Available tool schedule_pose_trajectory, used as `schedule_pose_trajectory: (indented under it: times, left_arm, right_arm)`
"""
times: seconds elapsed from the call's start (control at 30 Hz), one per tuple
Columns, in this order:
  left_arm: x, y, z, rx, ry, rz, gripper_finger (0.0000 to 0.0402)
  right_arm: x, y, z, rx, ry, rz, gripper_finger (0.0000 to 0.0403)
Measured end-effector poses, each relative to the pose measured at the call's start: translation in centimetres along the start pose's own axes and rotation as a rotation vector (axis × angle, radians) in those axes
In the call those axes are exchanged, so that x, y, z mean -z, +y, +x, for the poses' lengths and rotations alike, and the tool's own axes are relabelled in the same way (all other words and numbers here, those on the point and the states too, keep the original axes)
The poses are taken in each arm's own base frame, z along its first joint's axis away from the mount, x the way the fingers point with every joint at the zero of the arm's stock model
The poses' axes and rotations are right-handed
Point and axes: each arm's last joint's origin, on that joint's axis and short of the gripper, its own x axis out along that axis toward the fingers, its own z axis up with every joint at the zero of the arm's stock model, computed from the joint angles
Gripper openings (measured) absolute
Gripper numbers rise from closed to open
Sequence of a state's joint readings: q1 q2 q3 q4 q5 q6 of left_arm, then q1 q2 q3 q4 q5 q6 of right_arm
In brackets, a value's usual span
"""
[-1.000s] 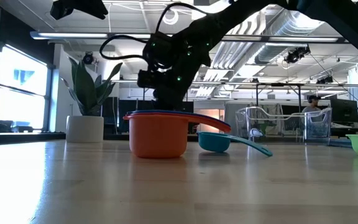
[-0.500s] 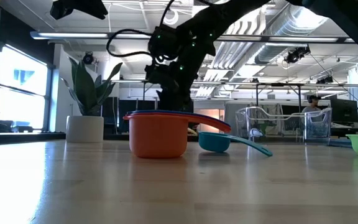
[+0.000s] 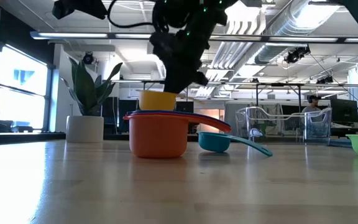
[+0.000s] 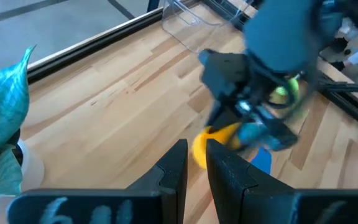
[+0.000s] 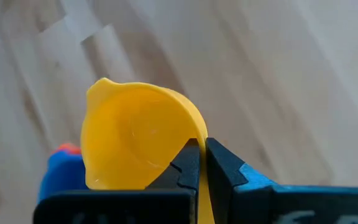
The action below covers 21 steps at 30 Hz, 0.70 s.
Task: Nest measuring cups in basket
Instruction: Stack the yellow measuring cup on top of the blue measuring cup
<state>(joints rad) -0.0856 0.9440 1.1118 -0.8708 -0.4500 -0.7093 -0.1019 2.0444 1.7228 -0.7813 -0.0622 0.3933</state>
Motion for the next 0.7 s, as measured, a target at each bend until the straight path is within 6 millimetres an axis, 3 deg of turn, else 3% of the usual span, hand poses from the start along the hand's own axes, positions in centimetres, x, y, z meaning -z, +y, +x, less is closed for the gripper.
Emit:
schedule_pose_trajectory:
  times: [0.37, 0.7]
  left_arm:
    - [0.0, 0.0, 0.0, 0.002, 0.001, 0.052, 0.0049]
    - [0.0, 0.0, 0.0, 0.002, 0.002, 0.067, 0.0049]
  right_arm:
    - [2.7, 4.6, -0.4, -0.043, 0.073, 0.011, 0.0000]
    - [3.8, 6.5, -0.4, -0.005, 0.056, 0.028, 0.0000]
